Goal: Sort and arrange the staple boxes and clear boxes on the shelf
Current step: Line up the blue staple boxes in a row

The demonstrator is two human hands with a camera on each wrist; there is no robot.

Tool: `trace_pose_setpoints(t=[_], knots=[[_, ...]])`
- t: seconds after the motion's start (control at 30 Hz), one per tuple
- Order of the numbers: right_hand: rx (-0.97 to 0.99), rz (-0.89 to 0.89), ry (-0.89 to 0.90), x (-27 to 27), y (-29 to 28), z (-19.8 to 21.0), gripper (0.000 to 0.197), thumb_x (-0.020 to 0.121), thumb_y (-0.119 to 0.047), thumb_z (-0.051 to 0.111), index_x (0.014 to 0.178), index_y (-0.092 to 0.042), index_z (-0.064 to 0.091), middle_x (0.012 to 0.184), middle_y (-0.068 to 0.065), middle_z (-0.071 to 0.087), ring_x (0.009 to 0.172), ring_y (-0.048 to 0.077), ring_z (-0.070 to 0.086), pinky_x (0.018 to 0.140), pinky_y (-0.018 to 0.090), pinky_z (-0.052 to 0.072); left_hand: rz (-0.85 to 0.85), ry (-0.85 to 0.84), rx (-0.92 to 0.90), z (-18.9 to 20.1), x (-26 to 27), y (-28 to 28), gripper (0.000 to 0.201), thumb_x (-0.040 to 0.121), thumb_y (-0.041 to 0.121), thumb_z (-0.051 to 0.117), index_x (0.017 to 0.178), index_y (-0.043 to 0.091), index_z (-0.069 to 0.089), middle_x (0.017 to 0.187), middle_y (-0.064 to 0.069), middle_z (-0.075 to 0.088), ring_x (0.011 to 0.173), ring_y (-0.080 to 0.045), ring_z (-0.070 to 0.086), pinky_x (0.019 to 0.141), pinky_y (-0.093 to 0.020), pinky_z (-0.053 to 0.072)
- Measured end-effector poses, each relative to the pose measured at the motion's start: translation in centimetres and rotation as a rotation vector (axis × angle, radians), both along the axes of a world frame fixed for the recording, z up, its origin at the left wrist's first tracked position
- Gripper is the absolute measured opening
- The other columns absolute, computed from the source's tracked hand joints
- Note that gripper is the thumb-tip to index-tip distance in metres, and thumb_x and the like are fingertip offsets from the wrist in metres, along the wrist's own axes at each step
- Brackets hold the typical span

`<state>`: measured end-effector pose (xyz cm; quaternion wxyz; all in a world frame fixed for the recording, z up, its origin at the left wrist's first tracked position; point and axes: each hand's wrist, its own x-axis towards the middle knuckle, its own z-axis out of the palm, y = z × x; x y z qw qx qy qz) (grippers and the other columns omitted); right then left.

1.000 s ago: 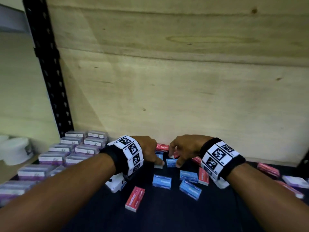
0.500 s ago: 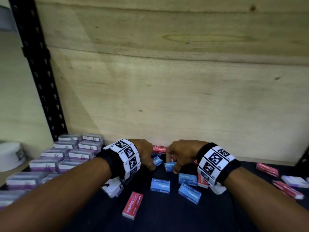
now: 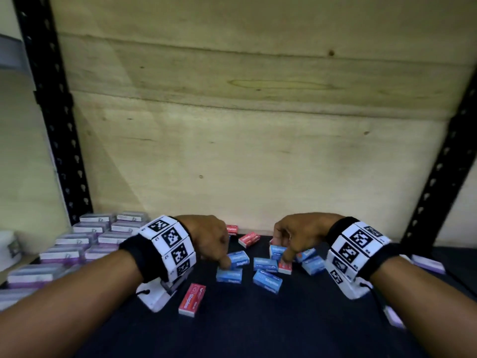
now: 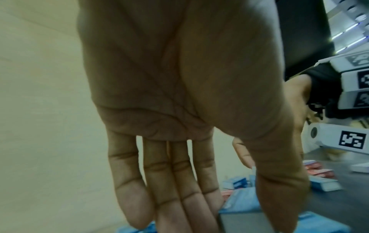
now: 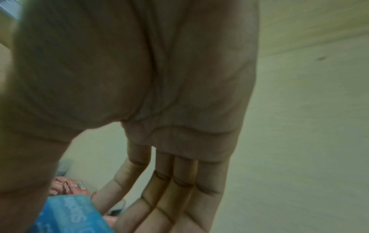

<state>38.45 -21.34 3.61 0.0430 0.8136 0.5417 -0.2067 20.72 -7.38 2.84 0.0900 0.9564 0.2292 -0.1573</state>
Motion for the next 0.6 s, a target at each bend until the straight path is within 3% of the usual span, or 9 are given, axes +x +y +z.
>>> trace_pose_setpoints(t=[0.13,0.23,0.37,0.6], knots=[[-0.054,-0.069,-0.074,0.1,-5.2,-0.9,0.042,0.072,-0.031,0.084,0.107,-0.018,0.066,0.08,-0.011,0.058,0.068,0.01,0.053,0.066,0.027,0.044,-0.15,0.006,-0.006,-1.2,1.3,-4.4,0.036,0.075,0.049,0.073,0.101,0.024,0.071,0.088,0.013,0.064,0.086,-0.01,0.058,0.086,-0.03,0.051],[-0.096,-0.1,-0.073,-0.2,-8.6,-1.3,0.035,0.074,-0.027,0.082,0.105,-0.017,0.068,0.072,-0.014,0.058,0.063,0.004,0.051,0.058,0.02,0.041,-0.238,0.001,0.001,-2.1,2.4,-7.5,0.036,0.075,0.047,0.073,0.101,0.022,0.072,0.087,0.011,0.064,0.086,-0.011,0.059,0.088,-0.031,0.053],[-0.115,-0.131,-0.074,-0.5,-12.4,-1.9,0.032,0.074,-0.025,0.083,0.103,-0.017,0.073,0.078,-0.012,0.064,0.065,0.0,0.054,0.06,0.018,0.044,-0.293,0.01,-0.009,-2.9,3.3,-10.5,0.035,0.075,0.047,0.073,0.1,0.023,0.072,0.094,0.01,0.069,0.087,-0.01,0.063,0.084,-0.032,0.055],[-0.126,-0.176,-0.108,-0.9,-15.6,-2.5,0.036,0.073,-0.031,0.083,0.106,-0.019,0.072,0.094,-0.007,0.065,0.078,0.008,0.055,0.068,0.022,0.046,-0.32,0.017,0.011,-3.1,4.1,-13.2,0.034,0.076,0.047,0.074,0.101,0.024,0.07,0.099,0.007,0.07,0.093,-0.014,0.065,0.088,-0.036,0.054]])
